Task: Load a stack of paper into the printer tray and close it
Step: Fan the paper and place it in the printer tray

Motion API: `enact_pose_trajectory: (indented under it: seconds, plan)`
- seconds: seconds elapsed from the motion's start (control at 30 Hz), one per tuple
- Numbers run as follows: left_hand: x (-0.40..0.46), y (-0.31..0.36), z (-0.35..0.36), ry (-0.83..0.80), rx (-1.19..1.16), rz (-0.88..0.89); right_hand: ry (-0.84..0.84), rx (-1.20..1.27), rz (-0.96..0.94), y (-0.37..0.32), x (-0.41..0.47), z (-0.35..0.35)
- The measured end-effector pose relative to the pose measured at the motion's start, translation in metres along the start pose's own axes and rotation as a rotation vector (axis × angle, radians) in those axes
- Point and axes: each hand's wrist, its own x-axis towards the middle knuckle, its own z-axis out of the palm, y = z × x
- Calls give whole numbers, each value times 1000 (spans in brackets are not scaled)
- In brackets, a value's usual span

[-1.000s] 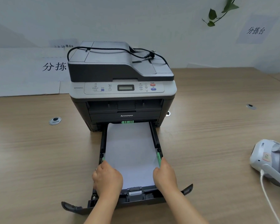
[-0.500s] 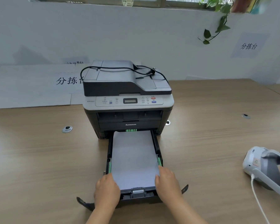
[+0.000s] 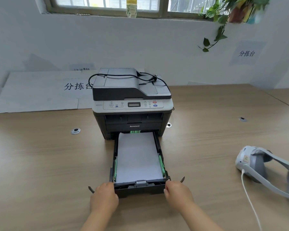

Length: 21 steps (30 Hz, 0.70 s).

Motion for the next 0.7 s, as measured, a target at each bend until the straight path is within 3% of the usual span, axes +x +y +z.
enact_pose_trajectory:
  seconds: [0.17, 0.7]
  plan:
    - [2, -5, 13, -204, 149, 42, -94, -61, -25, 2, 0, 12]
    - [40, -2, 36, -133, 326, 64, -36, -86, -78, 10, 31, 32]
